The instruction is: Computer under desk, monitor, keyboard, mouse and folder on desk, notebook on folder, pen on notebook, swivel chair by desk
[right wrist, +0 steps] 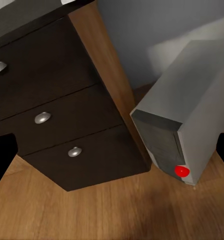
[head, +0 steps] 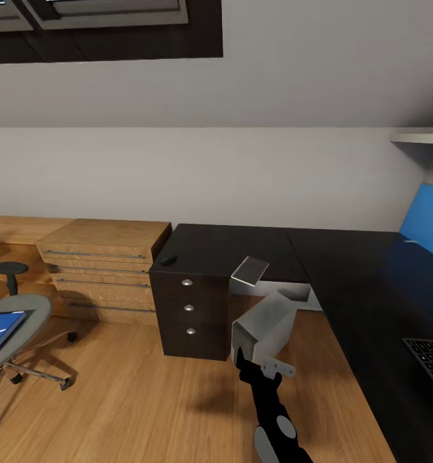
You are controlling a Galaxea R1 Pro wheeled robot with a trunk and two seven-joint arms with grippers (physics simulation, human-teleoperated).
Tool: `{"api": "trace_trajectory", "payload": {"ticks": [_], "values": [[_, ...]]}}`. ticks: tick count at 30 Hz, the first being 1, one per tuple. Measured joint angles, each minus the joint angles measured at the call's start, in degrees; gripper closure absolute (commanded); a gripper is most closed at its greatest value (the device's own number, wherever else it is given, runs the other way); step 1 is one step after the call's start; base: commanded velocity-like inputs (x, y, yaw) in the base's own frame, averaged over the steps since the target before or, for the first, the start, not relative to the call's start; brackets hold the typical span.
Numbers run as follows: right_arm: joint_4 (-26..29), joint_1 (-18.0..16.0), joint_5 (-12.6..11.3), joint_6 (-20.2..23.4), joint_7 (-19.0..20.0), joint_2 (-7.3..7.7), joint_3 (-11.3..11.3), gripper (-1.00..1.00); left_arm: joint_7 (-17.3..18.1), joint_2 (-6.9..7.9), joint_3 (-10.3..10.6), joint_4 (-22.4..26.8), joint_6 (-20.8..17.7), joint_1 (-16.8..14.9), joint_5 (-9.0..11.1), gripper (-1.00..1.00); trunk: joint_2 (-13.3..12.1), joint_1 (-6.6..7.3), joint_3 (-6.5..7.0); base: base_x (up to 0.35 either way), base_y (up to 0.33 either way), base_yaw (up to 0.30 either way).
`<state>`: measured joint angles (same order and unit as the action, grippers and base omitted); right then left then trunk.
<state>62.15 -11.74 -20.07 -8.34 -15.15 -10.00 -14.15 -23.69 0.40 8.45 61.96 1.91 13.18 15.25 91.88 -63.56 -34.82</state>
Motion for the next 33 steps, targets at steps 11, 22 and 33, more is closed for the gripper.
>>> {"api": "trace_trajectory", "payload": {"ticks": [11,22,33], "values": [[-0.38,0.01,2.02,-4.15,-3.42,0.0,-5.31,-1.0,-0.07,0.02,0.0,-0.03,0.0,0.0,0.0,-1.0,0.0,0.0,0.0,0.0,0.0,0.135],[-4.59,0.02,8.04,-4.61,-12.22,0.0,-19.08,-1.0,-0.05,0.08,-0.02,-0.06,0.01,0.0,0.02,-1.0,0.0,0.02,-0.12,0.152,0.034,0.14],[-4.57,0.02,8.26,-6.46,-12.27,0.0,-20.88,-1.0,-0.04,0.08,-0.02,-0.04,0.06,0.0,0.08,-1.0,0.0,0.02,-0.12,0.132,0.033,0.002]]}}
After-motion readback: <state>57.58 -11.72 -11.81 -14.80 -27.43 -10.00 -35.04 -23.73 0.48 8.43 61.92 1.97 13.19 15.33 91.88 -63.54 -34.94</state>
